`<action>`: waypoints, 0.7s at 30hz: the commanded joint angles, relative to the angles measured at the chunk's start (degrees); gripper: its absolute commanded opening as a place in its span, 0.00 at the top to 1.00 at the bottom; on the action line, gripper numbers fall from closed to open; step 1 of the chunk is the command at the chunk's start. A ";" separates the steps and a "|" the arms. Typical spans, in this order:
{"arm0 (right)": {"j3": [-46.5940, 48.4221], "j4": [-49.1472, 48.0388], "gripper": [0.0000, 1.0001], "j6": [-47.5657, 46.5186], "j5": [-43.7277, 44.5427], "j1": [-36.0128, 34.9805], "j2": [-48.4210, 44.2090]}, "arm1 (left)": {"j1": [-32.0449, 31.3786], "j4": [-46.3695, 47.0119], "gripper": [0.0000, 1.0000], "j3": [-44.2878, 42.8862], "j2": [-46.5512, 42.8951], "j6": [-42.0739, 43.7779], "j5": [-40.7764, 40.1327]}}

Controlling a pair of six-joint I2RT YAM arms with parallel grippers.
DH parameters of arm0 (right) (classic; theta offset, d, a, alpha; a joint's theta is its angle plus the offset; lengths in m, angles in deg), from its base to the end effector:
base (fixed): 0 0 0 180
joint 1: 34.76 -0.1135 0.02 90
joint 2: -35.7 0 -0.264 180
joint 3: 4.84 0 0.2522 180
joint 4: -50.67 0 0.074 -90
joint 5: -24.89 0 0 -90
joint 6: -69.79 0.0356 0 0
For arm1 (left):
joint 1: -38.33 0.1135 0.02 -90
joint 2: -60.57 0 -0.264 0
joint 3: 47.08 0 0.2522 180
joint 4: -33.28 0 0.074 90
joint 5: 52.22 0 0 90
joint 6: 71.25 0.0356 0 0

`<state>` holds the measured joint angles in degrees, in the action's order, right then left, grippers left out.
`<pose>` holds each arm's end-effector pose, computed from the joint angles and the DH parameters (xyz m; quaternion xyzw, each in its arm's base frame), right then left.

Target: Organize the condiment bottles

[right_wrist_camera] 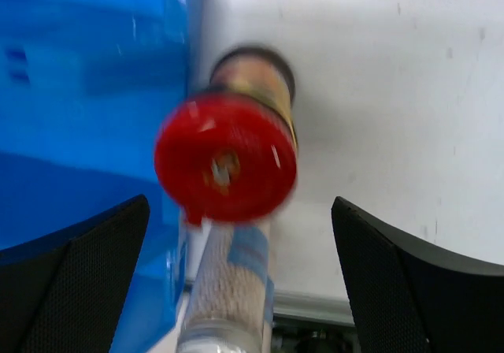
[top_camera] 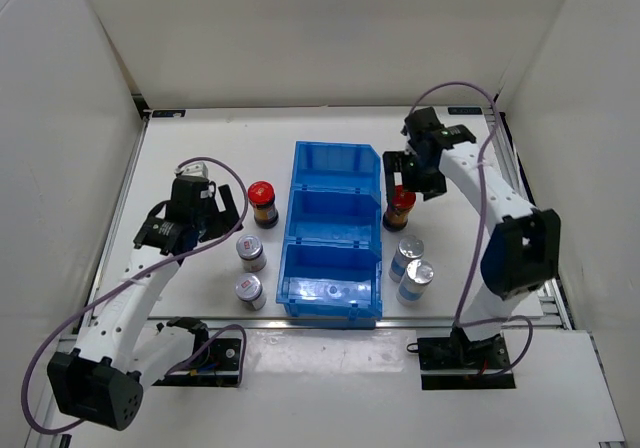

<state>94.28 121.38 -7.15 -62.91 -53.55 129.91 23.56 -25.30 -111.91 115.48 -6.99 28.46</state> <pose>0.3181 0.1068 0.2984 -0.0448 0.9766 0.0395 0.2067 0.1840 -0.0425 0.2910 -0.1177 0.9255 -0.0505 0.3564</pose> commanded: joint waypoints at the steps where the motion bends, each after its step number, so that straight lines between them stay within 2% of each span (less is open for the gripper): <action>1: 5.95 -3.86 0.01 -3.04 1.67 -0.37 4.39 | -0.18 -0.09 0.00 -2.01 0.37 0.51 1.68; 5: 12.01 -2.73 0.01 -3.04 2.19 -0.98 11.93 | -0.18 -0.09 0.00 -2.63 1.59 1.04 4.31; 8: 13.60 0.53 0.10 -1.64 5.17 -1.51 15.29 | -0.18 -0.09 0.00 -3.16 1.60 1.57 4.31; 12: 10.27 1.06 0.14 -1.02 5.80 -2.04 13.99 | -0.18 -0.62 0.00 -3.69 2.13 2.80 3.09; 21: 4.64 1.06 0.12 0.39 5.80 -2.04 11.17 | -0.18 0.60 0.00 -2.64 3.17 2.80 3.17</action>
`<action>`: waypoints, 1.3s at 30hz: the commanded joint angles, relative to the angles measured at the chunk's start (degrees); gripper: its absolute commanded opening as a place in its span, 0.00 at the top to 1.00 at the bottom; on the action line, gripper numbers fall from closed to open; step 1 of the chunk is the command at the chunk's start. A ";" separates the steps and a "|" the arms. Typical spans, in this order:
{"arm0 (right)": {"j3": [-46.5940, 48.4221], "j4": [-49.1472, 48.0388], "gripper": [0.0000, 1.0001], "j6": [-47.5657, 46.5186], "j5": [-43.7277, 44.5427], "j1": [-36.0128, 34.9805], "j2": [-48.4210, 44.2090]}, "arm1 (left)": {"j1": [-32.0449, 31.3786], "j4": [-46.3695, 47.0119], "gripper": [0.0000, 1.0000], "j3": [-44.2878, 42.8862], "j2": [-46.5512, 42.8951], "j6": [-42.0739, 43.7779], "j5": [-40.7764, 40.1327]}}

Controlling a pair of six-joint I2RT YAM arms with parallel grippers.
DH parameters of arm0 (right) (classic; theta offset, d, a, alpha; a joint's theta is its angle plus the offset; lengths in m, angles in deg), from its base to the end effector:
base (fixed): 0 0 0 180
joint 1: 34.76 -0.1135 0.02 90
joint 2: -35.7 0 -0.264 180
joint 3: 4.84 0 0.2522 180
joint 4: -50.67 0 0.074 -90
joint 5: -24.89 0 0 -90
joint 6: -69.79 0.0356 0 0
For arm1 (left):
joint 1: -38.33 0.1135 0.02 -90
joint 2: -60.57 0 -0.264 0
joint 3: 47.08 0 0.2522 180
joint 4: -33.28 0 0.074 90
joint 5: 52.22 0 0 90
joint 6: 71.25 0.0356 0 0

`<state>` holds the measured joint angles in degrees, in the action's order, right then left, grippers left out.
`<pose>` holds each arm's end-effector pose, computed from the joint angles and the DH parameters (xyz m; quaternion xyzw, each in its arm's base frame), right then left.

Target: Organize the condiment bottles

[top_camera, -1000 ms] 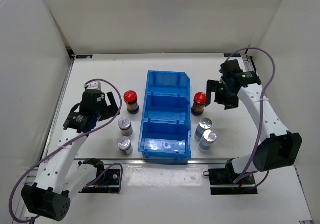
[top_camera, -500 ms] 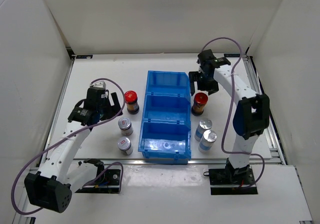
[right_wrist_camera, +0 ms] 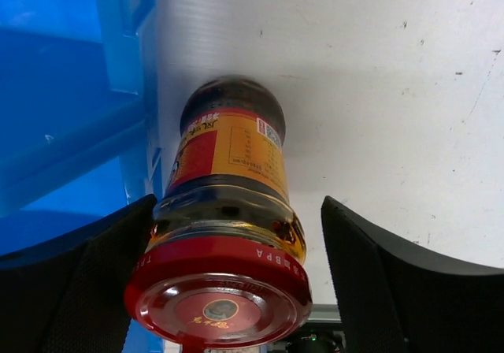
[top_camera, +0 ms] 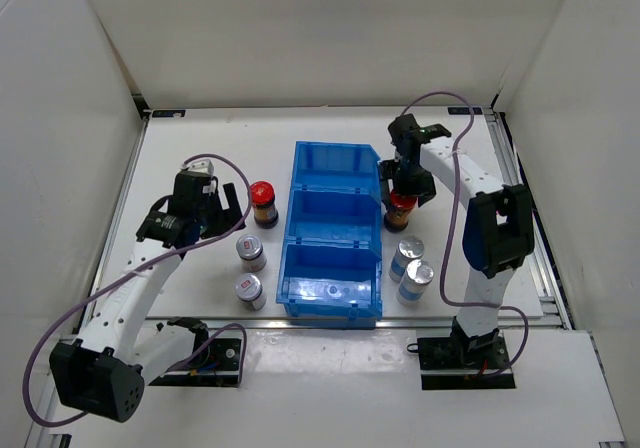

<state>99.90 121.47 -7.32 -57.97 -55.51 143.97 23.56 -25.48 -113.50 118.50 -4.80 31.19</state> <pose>0.3607 0.1319 0.2434 -0.0593 0.9870 -0.0197 0.1481 0.1936 -0.0468 0.2903 -0.0913 0.9347 -0.0603 0.3382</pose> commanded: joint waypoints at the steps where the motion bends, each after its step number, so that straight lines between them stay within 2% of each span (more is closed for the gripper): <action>1: -0.98 0.97 0.15 0.56 0.86 -0.08 -2.89 | -0.18 0.78 0.00 -1.04 0.16 0.61 0.96; 3: 0.16 0.97 0.20 0.56 0.86 -0.08 -2.89 | -0.18 1.31 0.00 -1.04 0.69 0.61 0.96; 4: 1.64 0.97 0.28 0.56 1.64 -0.08 -2.89 | -0.18 1.31 0.00 -1.04 0.69 0.61 0.96; 6: 4.10 1.58 0.34 0.04 1.65 -0.08 -2.28 | -0.18 1.31 0.00 -1.04 0.69 0.61 0.96; 7: 5.86 2.11 0.47 -0.49 2.17 0.45 -2.27 | -0.18 1.31 0.00 -1.04 1.30 0.61 0.96; 9: 10.16 3.51 0.58 -0.49 2.88 0.45 -1.66 | -0.18 1.31 0.00 -1.04 1.31 0.61 0.36; 10: 15.49 5.26 0.64 -0.49 3.41 0.45 -1.66 | -0.18 1.31 0.00 -1.04 1.31 0.61 0.35; 13: 24.22 6.68 0.70 -1.01 3.16 0.45 0.18 | -0.18 1.31 0.00 -1.04 1.31 0.61 -0.18; 14: 30.60 6.68 0.73 -3.11 1.93 0.45 1.93 | -0.18 1.31 0.00 -1.04 1.83 0.61 -0.18; 18: 42.51 7.21 0.74 -5.06 -5.54 -0.16 6.15 | -0.18 1.31 0.00 -1.04 2.36 0.61 -0.18; 21: 49.01 8.44 0.75 -5.06 -6.78 -2.18 10.73 | -0.18 1.31 0.00 -2.35 2.88 0.61 -0.18; 28: 49.03 7.92 0.77 -5.07 -7.15 -6.66 14.16 | -0.18 0.78 0.00 -3.67 3.50 1.14 -1.41; 33: 47.63 7.92 0.77 -4.54 -7.14 -6.67 16.09 | -0.18 0.78 0.00 -3.67 3.50 1.14 -2.02; 36: 46.75 7.92 0.69 -3.93 -7.66 -6.67 18.20 | -0.18 0.78 0.00 -2.45 2.98 1.14 -2.55; 38: 47.53 7.92 0.60 -3.39 -6.18 -6.67 19.78 | -0.18 0.78 0.00 -2.44 2.98 1.14 -2.55; 39: 48.06 7.39 0.60 -2.87 -5.56 -6.67 21.18 | -0.18 0.78 0.00 -2.44 2.98 1.14 -3.07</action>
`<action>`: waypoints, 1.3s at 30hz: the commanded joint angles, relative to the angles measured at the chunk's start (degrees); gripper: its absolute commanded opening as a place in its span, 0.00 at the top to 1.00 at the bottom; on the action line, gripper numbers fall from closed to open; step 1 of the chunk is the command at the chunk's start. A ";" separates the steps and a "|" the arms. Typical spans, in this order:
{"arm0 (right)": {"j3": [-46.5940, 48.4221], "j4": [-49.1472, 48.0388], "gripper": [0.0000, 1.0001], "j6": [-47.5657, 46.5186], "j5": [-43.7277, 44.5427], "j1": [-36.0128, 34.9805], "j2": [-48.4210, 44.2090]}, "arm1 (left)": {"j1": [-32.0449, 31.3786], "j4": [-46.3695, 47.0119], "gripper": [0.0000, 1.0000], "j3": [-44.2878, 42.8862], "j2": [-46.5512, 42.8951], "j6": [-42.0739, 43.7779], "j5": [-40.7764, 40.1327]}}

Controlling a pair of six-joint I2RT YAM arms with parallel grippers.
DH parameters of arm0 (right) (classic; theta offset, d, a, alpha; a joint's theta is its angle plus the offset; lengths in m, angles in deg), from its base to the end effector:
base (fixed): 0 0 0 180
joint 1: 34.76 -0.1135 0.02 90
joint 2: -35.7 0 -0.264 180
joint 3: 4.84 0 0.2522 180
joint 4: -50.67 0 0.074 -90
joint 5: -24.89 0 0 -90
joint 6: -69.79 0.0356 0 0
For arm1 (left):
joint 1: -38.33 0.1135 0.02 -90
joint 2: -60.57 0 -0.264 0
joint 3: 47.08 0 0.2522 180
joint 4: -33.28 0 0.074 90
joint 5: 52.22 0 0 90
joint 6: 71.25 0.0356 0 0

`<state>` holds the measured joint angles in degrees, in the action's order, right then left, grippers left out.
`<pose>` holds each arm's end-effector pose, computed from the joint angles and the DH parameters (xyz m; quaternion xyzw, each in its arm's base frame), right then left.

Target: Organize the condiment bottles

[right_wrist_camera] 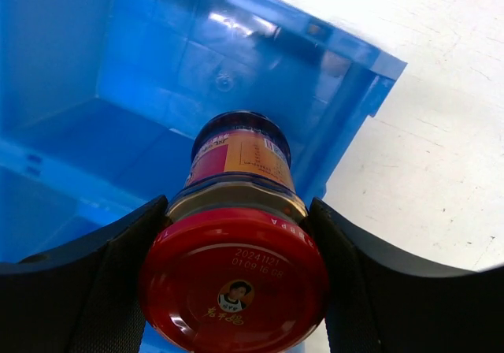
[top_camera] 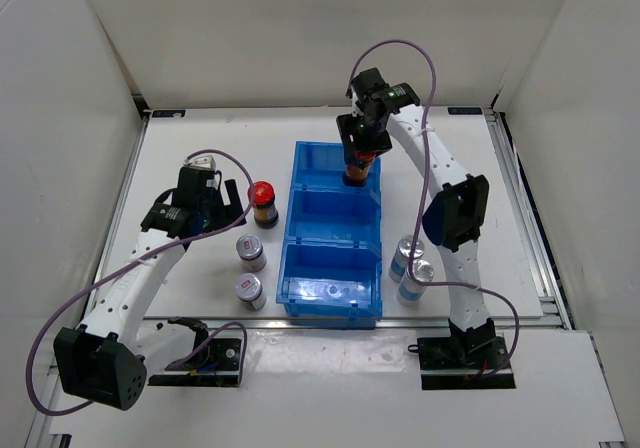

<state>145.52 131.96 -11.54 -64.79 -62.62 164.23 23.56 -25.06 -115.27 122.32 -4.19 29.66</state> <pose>0.4194 0.2215 0.3194 -0.1601 0.9513 0.0800 0.2509 0.2073 -0.0495 0.2884 -0.0902 0.9388 -0.0419 0.3297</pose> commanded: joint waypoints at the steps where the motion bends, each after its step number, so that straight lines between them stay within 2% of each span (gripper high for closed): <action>1: 3.23 -3.10 0.60 1.35 1.27 1.13 1.72 | -0.18 0.37 0.00 -0.67 -0.85 0.53 -1.55; 6: 6.92 -2.58 0.60 2.40 0.74 1.67 6.02 | -0.18 0.37 0.00 -0.67 -0.32 1.05 -1.55; 7: 6.93 -2.58 0.57 2.41 0.74 1.67 6.73 | -0.18 -0.15 0.00 -1.19 -0.32 1.05 -1.55; 9: 6.93 -2.05 0.46 3.10 2.30 1.67 6.73 | -0.70 -0.16 0.00 -1.20 0.21 1.58 -1.55; 10: 6.93 -1.53 0.34 3.11 3.19 1.67 6.73 | -0.70 -0.16 0.00 -1.20 0.21 1.58 -1.55; 13: 7.71 -1.52 0.18 4.42 4.52 1.67 6.73 | -0.70 0.54 0.00 -1.82 0.73 2.19 -1.03; 14: 8.50 -1.52 0.00 4.43 4.52 2.27 6.12 | -0.70 0.54 0.00 -1.82 0.73 2.20 -1.02; 21: 12.80 4.18 0.00 8.38 7.24 2.28 2.43 | -0.70 4.05 0.00 -6.20 5.12 2.72 -0.41; 25: 33.60 13.58 0.00 9.53 8.03 2.28 4.44 | -0.70 6.51 0.00 -10.86 10.48 4.13 3.45; 26: 41.48 14.99 0.00 9.01 8.03 2.28 4.97 | -0.70 7.13 0.00 -12.35 12.66 4.65 4.33; 27: 42.34 16.31 0.00 8.48 7.42 2.28 4.37 | -0.70 7.66 0.00 -12.97 13.90 4.66 5.82; 30: 36.39 16.32 0.00 6.81 6.89 2.28 1.20 | -0.70 8.98 0.00 -14.90 18.03 4.66 7.85; 33: 37.85 19.82 0.00 5.05 6.27 2.80 2.33 | -0.70 10.21 0.00 -16.23 21.02 4.66 8.91; 39: 36.81 19.84 0.00 5.04 1.97 6.59 2.95 | -2.54 11.88 0.00 -20.71 27.80 5.88 12.25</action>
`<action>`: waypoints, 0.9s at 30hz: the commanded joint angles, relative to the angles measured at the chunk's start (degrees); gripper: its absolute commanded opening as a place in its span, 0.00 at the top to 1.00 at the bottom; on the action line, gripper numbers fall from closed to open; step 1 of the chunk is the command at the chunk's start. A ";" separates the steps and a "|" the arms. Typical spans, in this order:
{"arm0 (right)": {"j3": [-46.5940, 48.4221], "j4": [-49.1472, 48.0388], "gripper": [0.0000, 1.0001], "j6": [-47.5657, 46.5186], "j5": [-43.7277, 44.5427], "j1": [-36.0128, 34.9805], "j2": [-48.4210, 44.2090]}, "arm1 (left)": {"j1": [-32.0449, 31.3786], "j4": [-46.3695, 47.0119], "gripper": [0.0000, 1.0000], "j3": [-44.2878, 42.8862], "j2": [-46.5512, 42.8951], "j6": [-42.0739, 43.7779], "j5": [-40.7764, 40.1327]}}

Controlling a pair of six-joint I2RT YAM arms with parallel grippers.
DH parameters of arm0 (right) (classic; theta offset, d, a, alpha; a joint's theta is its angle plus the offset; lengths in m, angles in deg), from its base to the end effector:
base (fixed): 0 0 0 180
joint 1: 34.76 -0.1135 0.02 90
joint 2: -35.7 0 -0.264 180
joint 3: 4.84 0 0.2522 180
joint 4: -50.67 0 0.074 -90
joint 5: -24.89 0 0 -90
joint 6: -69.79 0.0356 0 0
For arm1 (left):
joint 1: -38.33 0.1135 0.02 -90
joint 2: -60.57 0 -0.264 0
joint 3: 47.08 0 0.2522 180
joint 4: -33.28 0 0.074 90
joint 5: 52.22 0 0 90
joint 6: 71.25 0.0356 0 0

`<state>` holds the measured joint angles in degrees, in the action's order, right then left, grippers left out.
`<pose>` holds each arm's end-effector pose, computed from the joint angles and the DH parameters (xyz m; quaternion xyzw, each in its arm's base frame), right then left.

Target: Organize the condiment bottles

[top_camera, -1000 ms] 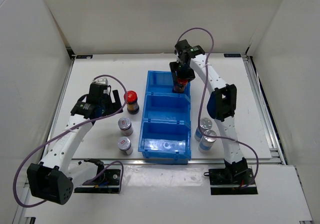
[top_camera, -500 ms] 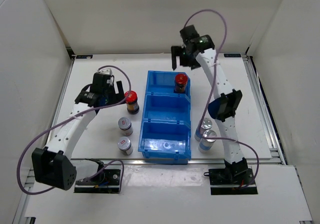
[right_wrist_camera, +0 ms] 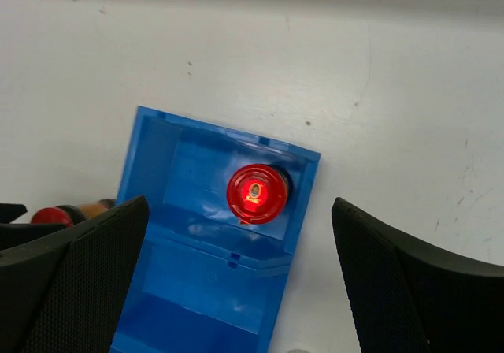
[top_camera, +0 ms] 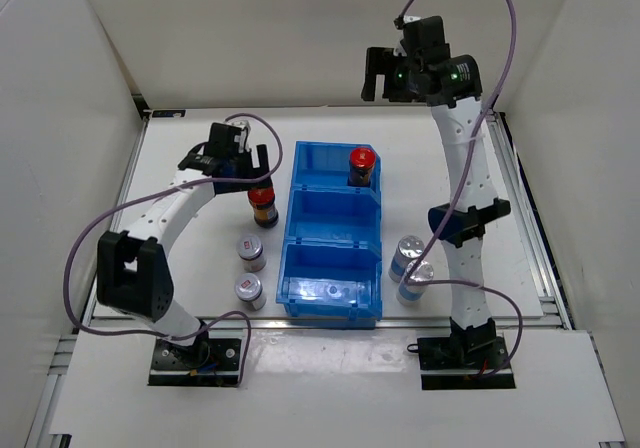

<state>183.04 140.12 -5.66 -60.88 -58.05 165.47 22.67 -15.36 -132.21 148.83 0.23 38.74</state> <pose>0.3828 0.1619 0.4736 -0.0484 0.8701 0.1283 0.4735 0.3192 -0.0901 0.2775 -0.0208 0.9446 -0.1038 0.3107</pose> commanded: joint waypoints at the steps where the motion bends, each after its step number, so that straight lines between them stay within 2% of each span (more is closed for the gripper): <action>1: -1.24 11.68 0.00 -0.83 -2.55 2.89 1.71 | -1.65 2.18 0.00 -4.29 2.07 1.47 3.18; 11: -4.41 12.21 0.00 -0.83 -6.25 8.43 1.71 | -2.88 1.03 0.00 -3.25 5.69 -0.28 -1.21; 18: -6.43 12.83 0.00 -0.31 -9.94 11.68 1.18 | -2.88 1.03 0.17 -0.88 6.21 -1.78 -0.51; 21: -7.04 13.44 0.00 -0.31 -9.94 12.21 1.18 | -2.88 1.65 0.33 0.44 6.21 -1.78 -0.51; 22: -7.04 13.44 0.00 -0.31 -10.46 12.82 1.18 | -2.88 2.17 0.47 0.45 6.21 -1.78 -1.90; 24: -7.04 13.44 0.00 -0.31 -10.47 12.83 1.18 | -2.88 0.95 0.61 -2.26 5.69 -1.78 -3.93; 25: -7.04 14.05 0.00 -0.31 -10.47 13.35 1.18 | -2.88 0.08 0.73 -3.58 5.69 -1.26 -5.24; 27: -6.43 14.58 0.00 0.22 -10.47 13.36 1.70 | -2.88 -2.47 0.85 -6.57 5.16 -0.73 -8.94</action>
<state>175.94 142.13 -5.66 -70.02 -44.91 168.51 19.67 -14.63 -134.48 155.70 -1.22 35.74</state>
